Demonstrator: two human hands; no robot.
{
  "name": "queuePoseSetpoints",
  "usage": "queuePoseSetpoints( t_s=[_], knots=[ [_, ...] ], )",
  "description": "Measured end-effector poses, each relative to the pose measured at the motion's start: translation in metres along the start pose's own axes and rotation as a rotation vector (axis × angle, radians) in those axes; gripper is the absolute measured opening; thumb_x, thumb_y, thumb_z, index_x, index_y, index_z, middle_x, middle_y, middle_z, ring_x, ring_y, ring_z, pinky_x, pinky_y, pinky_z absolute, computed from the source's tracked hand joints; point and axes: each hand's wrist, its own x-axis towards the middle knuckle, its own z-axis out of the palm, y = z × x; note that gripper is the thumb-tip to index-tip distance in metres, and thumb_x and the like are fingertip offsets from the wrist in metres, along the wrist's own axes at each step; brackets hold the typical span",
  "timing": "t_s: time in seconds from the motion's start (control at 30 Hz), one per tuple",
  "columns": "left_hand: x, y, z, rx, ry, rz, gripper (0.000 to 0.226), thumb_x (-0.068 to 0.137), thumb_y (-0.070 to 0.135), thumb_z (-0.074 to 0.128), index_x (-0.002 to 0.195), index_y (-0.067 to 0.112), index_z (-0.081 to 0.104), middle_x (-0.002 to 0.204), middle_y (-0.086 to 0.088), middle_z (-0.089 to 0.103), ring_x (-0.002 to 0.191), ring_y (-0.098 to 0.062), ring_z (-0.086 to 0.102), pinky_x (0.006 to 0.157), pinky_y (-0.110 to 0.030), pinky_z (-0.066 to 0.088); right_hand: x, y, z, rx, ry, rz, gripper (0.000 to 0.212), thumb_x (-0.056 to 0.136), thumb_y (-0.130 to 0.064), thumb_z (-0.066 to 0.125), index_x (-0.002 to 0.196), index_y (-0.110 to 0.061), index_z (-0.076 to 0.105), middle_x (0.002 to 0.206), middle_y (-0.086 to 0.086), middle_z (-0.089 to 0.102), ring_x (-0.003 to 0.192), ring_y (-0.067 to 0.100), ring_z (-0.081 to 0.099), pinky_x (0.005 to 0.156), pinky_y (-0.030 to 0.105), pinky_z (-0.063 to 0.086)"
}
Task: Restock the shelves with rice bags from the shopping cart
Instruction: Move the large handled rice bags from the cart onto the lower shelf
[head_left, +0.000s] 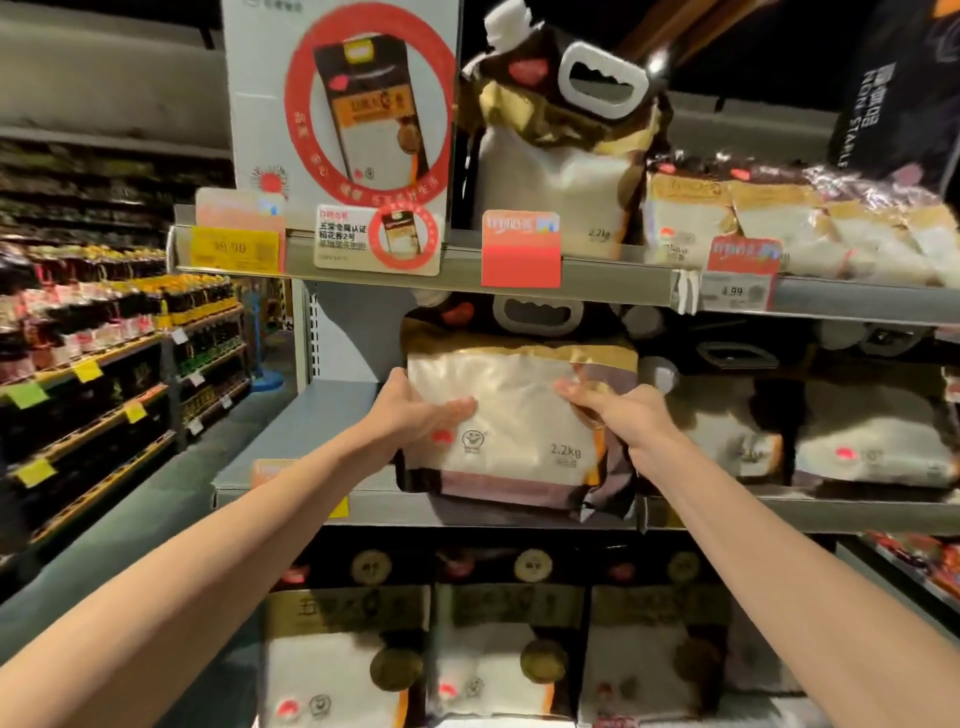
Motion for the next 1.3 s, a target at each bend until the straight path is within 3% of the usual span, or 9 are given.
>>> queuePoseSetpoints(
  t_s=[0.13,0.23,0.3,0.4,0.53,0.67,0.77,0.97,1.3],
  knots=[
    [0.027,-0.005,-0.007,0.075,0.094,-0.021,0.088,0.041,0.061,0.086,0.096,-0.006,0.070,0.086,-0.017,0.075,0.080,-0.026,0.073,0.072,-0.038,0.059,0.026,-0.001,0.017,-0.018,0.027,-0.091,0.050,0.066,-0.035,0.089,0.096,-0.004,0.063,0.097,0.005,0.063,0.097,0.022,0.060,0.088,0.039,0.051],
    [0.039,-0.011,-0.005,0.026,0.140,-0.042,0.043,0.067,0.033,0.090,0.077,-0.002,0.067,0.082,-0.017,0.072,0.065,-0.022,0.065,0.069,-0.036,0.057,0.047,0.005,0.032,-0.040,0.055,-0.119,0.037,0.071,-0.028,0.085,0.081,-0.002,0.062,0.082,0.008,0.062,0.086,0.032,0.066,0.070,0.042,0.058],
    [0.052,-0.021,-0.006,-0.035,0.182,0.015,0.032,0.075,0.015,0.086,0.098,0.012,0.064,0.097,-0.006,0.072,0.078,-0.016,0.068,0.068,-0.028,0.057,0.060,0.008,0.042,-0.016,0.058,-0.104,0.028,0.079,-0.021,0.078,0.086,-0.002,0.058,0.085,0.013,0.060,0.080,0.036,0.063,0.049,0.036,0.054],
    [0.073,-0.028,-0.006,-0.049,0.229,0.151,0.075,0.071,0.018,0.086,0.133,0.013,0.045,0.122,-0.010,0.064,0.107,-0.023,0.066,0.073,-0.027,0.060,0.073,0.007,0.057,-0.002,0.069,-0.210,0.041,0.084,-0.018,0.076,0.117,-0.001,0.058,0.109,0.002,0.059,0.107,0.016,0.056,0.084,0.031,0.048],
    [0.092,-0.032,0.006,0.089,0.271,0.098,0.076,0.082,0.028,0.079,0.140,0.010,0.034,0.128,-0.004,0.054,0.111,-0.022,0.057,0.060,-0.010,0.051,0.090,0.021,0.070,0.087,0.068,-0.266,0.046,0.073,-0.025,0.085,0.110,-0.007,0.064,0.103,-0.001,0.062,0.100,0.017,0.060,0.080,0.018,0.044],
    [0.093,-0.069,0.014,0.127,0.077,-0.088,0.061,0.087,0.031,0.075,0.134,0.012,0.041,0.132,-0.012,0.054,0.113,-0.022,0.053,0.090,-0.029,0.048,0.105,0.054,0.071,0.101,0.027,-0.207,0.058,0.070,-0.027,0.086,0.120,-0.008,0.064,0.113,0.002,0.068,0.110,0.021,0.063,0.096,0.033,0.049],
    [0.101,-0.074,0.017,0.188,0.128,-0.037,0.086,0.075,0.033,0.085,0.140,0.006,0.036,0.124,-0.006,0.050,0.111,-0.018,0.050,0.085,-0.013,0.042,0.116,0.056,0.069,0.073,0.010,-0.202,0.056,0.074,-0.029,0.083,0.123,-0.010,0.063,0.117,0.004,0.067,0.114,0.022,0.061,0.094,0.030,0.046],
    [0.105,-0.076,0.020,0.271,0.080,0.065,0.106,0.069,0.030,0.090,0.147,0.013,0.021,0.129,0.009,0.038,0.116,-0.009,0.043,0.096,-0.018,0.036,0.110,0.066,0.080,-0.047,0.070,-0.057,0.100,0.080,-0.043,0.075,0.155,-0.018,0.014,0.160,0.007,0.024,0.146,0.027,0.026,0.116,0.039,0.026],
    [0.121,-0.069,0.036,0.204,0.324,0.195,0.106,0.055,0.028,0.093,0.135,0.009,0.027,0.129,0.002,0.044,0.122,-0.021,0.046,0.092,-0.028,0.040,0.139,0.056,0.088,0.073,0.077,-0.414,0.053,0.089,-0.020,0.069,0.137,-0.007,0.050,0.130,0.007,0.060,0.121,0.017,0.055,0.103,0.027,0.043]
  ],
)
